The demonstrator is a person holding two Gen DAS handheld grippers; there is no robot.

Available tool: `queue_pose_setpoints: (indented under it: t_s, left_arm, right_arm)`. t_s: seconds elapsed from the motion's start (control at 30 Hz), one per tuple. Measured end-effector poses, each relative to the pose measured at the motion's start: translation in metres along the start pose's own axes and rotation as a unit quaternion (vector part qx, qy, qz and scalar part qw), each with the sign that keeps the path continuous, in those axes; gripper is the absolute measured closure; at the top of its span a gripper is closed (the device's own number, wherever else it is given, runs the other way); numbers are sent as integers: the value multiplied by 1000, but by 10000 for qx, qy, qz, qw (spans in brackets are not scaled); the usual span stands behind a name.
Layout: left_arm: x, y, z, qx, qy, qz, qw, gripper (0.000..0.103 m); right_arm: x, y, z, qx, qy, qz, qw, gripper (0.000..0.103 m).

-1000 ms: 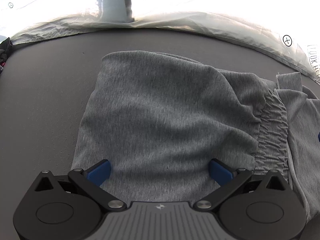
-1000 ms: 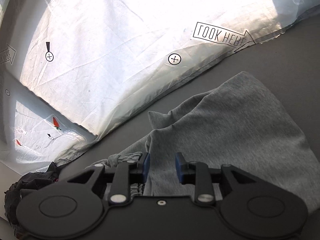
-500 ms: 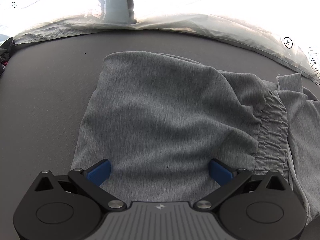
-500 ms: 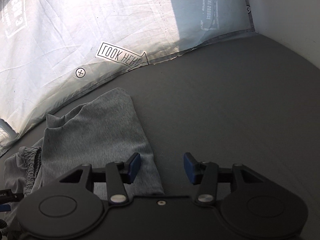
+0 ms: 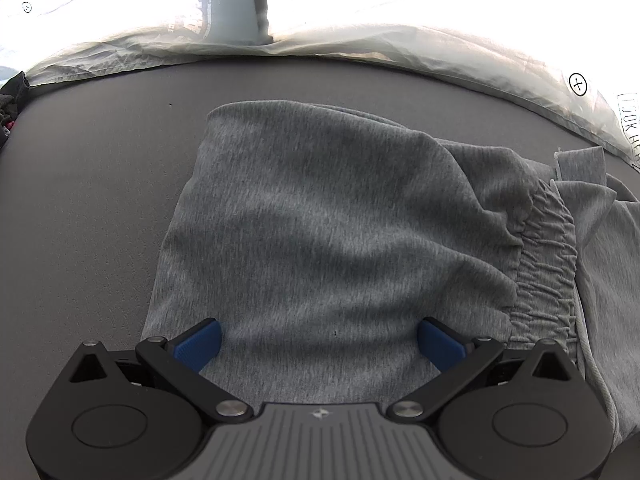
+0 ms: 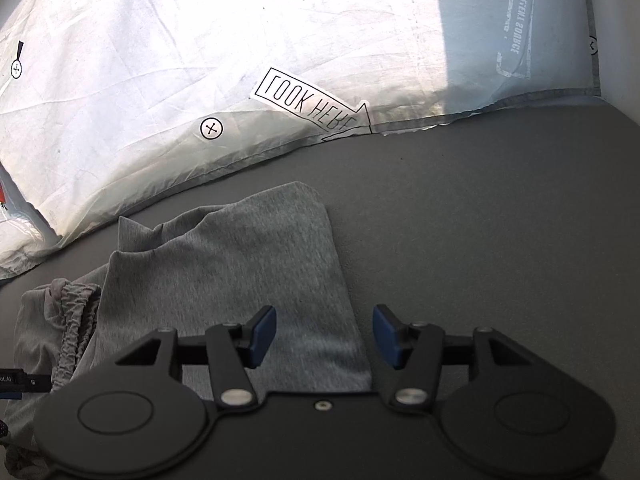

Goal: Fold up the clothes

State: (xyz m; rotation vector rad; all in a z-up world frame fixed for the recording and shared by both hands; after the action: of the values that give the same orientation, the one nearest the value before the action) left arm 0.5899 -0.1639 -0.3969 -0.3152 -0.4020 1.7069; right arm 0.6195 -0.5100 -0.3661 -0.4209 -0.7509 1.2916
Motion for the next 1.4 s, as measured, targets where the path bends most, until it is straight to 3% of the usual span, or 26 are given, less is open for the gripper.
queue_pose_setpoints:
  t_s: [0.07,0.23,0.4,0.5,0.63,0.8,1.0,1.3,1.4]
  left_arm:
    - [0,0,-1,18,5,-1,10000,0]
    - [-1,0,-1,13,15,-14,10000,0]
    - [-1,1,-1,-5,25,-17,10000,0]
    - [-2,1,-2,-4,30,-12,10000,0]
    - [-3,-1,-3,31,63,-36,10000,0]
    - [1,2,0,162,179,-117,9996,0]
    - [34,6,14,223,-240,-110,9994,0]
    - [91,14,32,96,-379,-441,9983,0]
    - [112,15,32,109,-284,-369,9989,0]
  right_arm:
    - [5,-2,-4,77,-48,103,9999,53]
    - [14,-4,-7,274,-127,358,9989,92]
    - [10,-6,1,251,-544,-336,9976,95]
    - [14,-9,14,161,-1060,-1057,9886,96]
    - [28,-13,30,61,-1884,-2065,9601,96]
    - [63,-8,45,95,-2907,-3255,8997,96]
    - [116,-8,58,72,-3546,-3648,8609,96]
    - [204,5,52,268,-3589,-3525,8639,96]
    - [236,19,45,441,-3489,-3371,8733,96]
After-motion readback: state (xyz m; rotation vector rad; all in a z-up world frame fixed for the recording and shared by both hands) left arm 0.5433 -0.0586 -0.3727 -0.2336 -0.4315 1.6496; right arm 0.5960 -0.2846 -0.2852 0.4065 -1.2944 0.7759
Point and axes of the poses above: each gripper's, at about its wrist camera, not at the fingertips, and z roughly against the way its jaws point, x to its left, y to its underside, the point moved 10 cm from there along -z, roughly the way its jaws point, and after that the axes turned 1 degree about -x, right-handed, at the moved point
